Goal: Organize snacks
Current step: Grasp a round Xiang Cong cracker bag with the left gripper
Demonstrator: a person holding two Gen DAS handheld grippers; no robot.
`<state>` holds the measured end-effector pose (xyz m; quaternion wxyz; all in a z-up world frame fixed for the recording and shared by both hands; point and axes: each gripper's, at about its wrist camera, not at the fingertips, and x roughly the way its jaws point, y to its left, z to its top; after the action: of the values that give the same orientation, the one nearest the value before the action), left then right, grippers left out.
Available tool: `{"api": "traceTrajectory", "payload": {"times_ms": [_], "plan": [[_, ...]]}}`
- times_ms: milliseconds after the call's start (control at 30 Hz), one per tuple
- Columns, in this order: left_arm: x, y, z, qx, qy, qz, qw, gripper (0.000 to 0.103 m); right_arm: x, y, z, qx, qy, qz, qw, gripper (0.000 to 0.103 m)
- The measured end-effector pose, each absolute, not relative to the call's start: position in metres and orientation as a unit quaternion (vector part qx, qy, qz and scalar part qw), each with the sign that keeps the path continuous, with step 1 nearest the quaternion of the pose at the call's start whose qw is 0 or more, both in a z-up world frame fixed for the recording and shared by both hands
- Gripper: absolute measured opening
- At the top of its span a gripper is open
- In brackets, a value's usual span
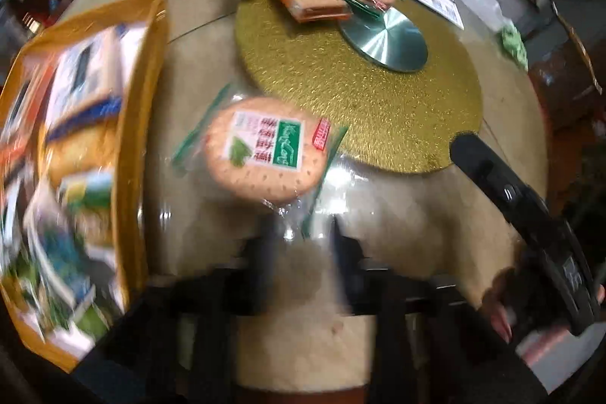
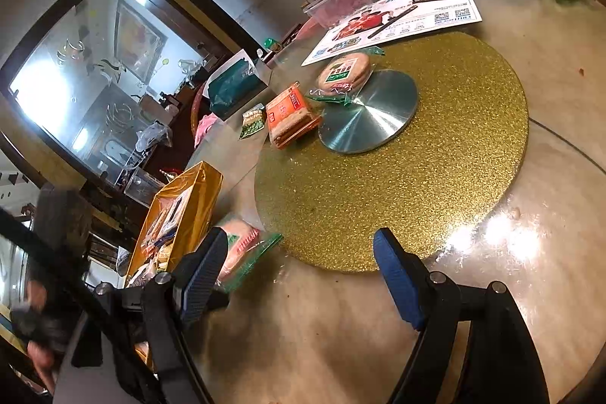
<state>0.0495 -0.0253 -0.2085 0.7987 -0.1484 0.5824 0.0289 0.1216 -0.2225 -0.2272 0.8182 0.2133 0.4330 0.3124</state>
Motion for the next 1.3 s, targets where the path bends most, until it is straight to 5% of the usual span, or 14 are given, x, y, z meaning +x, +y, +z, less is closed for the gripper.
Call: {"api": "traceTrajectory", "payload": {"times_ms": [67,333,567,733,867,1167,1300], "plan": [[0.040,-0.018,-0.199,-0.172,0.549,0.053,0.816,0.084,0.122,-0.224,-0.227,0.217,0.432,0.312,0.818,0.080],[0.100,0.007,-0.218,-0.234,0.577,0.129,0.772,0.084,0.122,-0.230,-0.225,0.229,0.426,0.304,0.821,0.080],[0.147,0.005,-0.218,-0.154,0.576,0.178,0.783,0.085,0.123,-0.233,-0.227,0.237,0.425,0.300,0.820,0.080],[0.113,0.000,-0.208,-0.112,0.577,0.183,0.788,0.085,0.123,-0.234,-0.226,0.239,0.424,0.302,0.820,0.080],[0.084,0.011,-0.213,-0.170,0.585,0.205,0.766,0.085,0.124,-0.233,-0.227,0.240,0.426,0.306,0.817,0.080],[0.126,0.000,-0.230,-0.162,0.585,0.219,0.764,0.088,0.126,-0.237,-0.228,0.238,0.422,0.292,0.824,0.080],[0.111,-0.007,-0.228,-0.142,0.565,0.195,0.789,0.077,0.127,-0.237,-0.229,0.235,0.424,0.290,0.825,0.079]]}}
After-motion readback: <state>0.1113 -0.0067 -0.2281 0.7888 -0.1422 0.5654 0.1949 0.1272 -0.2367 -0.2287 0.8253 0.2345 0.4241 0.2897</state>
